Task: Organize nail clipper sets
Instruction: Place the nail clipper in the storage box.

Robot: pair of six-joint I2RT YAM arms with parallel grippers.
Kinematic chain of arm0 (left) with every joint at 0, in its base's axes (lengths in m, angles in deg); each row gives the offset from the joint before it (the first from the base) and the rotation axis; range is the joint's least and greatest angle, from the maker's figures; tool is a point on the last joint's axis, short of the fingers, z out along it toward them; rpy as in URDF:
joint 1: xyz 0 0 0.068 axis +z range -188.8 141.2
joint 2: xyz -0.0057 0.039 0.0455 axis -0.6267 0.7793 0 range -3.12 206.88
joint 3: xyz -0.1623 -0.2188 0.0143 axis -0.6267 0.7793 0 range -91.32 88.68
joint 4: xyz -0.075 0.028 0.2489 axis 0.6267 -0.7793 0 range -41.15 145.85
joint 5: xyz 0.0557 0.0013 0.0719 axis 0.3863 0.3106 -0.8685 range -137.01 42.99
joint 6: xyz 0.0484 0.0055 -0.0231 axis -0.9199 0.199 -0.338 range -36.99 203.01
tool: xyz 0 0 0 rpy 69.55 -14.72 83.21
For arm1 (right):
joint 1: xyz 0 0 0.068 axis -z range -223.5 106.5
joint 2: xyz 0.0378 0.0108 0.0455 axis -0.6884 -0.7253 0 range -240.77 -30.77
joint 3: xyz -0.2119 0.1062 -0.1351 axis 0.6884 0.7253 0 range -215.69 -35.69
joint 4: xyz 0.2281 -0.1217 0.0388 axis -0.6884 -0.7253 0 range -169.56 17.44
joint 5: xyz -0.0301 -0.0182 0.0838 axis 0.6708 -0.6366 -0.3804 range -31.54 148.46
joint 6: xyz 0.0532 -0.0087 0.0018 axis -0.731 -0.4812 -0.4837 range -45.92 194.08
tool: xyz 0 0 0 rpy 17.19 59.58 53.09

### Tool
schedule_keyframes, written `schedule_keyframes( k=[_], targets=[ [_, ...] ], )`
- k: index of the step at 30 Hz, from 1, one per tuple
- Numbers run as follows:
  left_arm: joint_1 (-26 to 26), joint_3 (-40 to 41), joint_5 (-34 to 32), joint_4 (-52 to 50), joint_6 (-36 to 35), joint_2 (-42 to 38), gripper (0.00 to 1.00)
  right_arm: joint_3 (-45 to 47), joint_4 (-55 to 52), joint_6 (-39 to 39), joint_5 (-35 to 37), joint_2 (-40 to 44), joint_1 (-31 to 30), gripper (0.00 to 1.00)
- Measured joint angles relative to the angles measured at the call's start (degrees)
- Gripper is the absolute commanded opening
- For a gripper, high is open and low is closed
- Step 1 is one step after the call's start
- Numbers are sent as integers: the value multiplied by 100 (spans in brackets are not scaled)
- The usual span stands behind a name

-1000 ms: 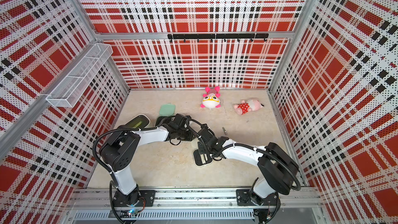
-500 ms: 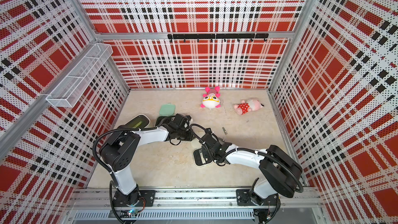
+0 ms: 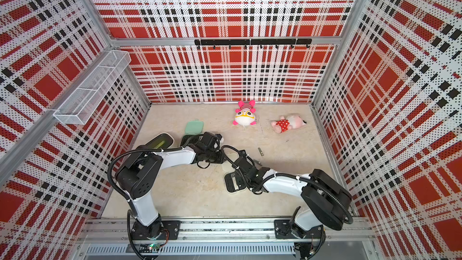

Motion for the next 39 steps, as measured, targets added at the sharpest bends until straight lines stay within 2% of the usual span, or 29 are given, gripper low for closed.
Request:
schedule_keyframes(
  k=[13,25,39],
  targets=[
    [0,4,0,7,0,0,24,216,87,-52,66,66,-109,12],
    [0,4,2,7,2,0,24,273,142,-111,90,111,-116,17],
    [0,4,2,7,0,0,25,260,164,-87,79,59,-118,16]
  ],
)
